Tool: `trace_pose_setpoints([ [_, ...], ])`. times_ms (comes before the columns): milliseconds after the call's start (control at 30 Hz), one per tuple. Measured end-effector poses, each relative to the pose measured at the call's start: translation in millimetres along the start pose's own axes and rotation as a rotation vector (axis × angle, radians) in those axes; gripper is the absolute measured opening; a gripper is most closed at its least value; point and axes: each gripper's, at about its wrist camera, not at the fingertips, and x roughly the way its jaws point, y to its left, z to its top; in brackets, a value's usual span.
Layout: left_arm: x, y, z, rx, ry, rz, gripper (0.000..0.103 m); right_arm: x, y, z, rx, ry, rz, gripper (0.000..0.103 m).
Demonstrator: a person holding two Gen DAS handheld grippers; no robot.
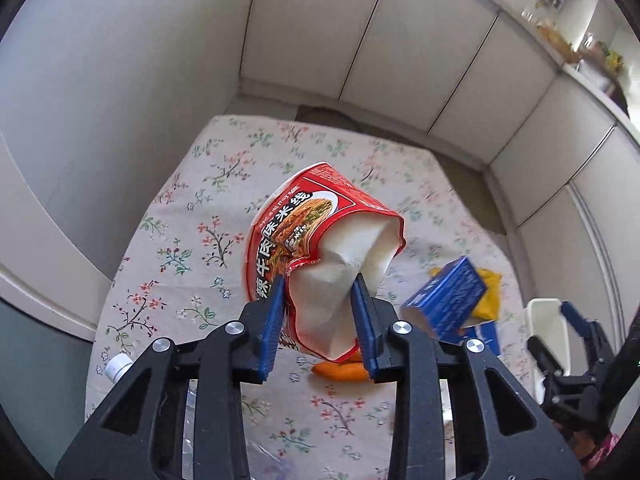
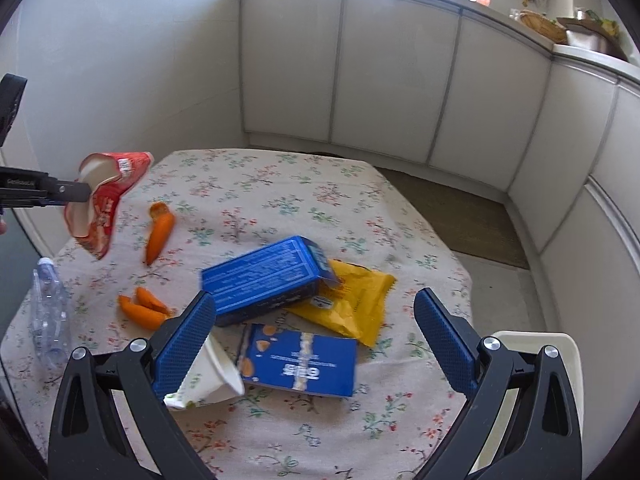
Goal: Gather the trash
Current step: 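Lift the noodle cup with the left tool while the right tool grasps an orange peel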
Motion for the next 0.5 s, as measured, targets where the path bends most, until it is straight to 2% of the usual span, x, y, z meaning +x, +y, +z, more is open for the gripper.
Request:
trace_pose_setpoints([
  [133, -23.8, -3.4, 3.6, -0.015, -0.065, -0.012, 0.031, 9.6, 16.3, 16.8, 0.016, 0.032, 0.083, 0.096],
  [333, -58.3, -9.3, 10.2, -0.012, -0.179, -0.006, 0.031, 73.7, 58.3, 53.5, 0.098, 0.128, 0.155, 0.096],
  [500, -62.7, -5.6, 14.3, -0.04, -0.212, -0.018, 0.031, 129.9, 115.3, 67.0, 0.074, 0.192, 0.189, 0.095],
])
